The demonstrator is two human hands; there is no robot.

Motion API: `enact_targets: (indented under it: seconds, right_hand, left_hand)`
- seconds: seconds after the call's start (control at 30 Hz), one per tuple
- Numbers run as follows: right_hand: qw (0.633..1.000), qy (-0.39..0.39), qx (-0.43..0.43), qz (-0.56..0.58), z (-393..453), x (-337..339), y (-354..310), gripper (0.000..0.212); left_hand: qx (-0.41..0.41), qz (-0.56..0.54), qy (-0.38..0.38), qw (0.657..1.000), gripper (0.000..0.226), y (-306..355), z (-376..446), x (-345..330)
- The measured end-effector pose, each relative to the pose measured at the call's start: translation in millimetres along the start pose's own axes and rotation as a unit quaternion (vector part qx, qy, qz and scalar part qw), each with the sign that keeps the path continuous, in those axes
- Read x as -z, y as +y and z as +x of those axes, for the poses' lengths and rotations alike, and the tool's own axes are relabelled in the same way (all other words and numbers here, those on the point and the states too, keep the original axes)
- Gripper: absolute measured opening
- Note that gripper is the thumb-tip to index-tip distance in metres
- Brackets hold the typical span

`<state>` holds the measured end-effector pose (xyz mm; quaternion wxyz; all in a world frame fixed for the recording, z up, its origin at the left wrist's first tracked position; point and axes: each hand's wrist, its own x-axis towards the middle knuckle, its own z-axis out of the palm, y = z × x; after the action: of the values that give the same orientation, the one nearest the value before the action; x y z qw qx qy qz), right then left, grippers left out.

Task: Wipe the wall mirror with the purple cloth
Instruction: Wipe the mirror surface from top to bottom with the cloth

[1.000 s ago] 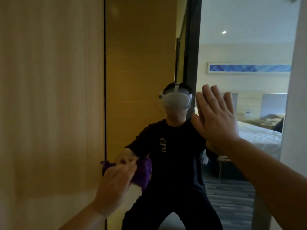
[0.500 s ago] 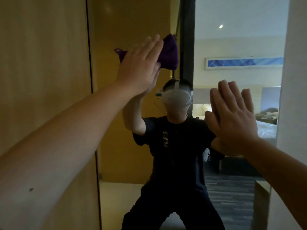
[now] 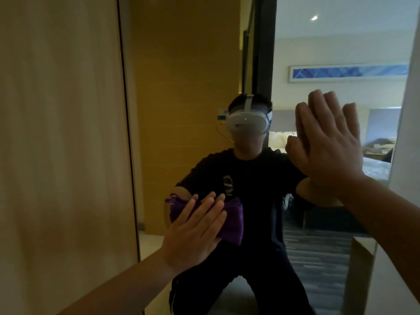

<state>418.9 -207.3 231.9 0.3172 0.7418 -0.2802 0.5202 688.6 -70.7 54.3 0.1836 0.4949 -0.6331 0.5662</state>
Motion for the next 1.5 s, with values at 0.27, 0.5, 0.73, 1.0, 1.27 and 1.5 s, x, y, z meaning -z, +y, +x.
enact_targets:
  seconds: [0.27, 0.5, 0.73, 1.0, 1.27, 1.5]
  right_hand:
    - [1.0, -0.014, -0.015, -0.015, -14, 23, 30, 0.066]
    - [0.996, -0.055, -0.061, -0.019, -27, 28, 55, 0.067]
    - [0.999, 0.015, -0.045, -0.013, -31, 13, 58, 0.062]
    - [0.997, 0.068, -0.027, 0.016, -31, 8, 62, 0.058]
    - [0.998, 0.049, -0.031, 0.022, -30, 10, 63, 0.058]
    - [0.999, 0.035, -0.033, 0.023, -34, 20, 74, 0.056]
  left_hand:
    - [0.021, -0.111, 0.073, 0.991, 0.057, -11, 32, 26]
    - [0.048, -0.078, 0.209, 0.974, 0.048, -73, 222, 73]
    - [0.065, -0.021, 0.114, 0.991, 0.052, -80, 326, 77]
    - [-0.039, -0.005, 0.048, 0.998, 0.062, 4, 228, 36]
    - [-0.069, -0.012, 0.034, 0.997, 0.056, 53, 112, 2]
    - [-0.078, -0.095, 0.059, 0.991, 0.037, 50, 96, 8]
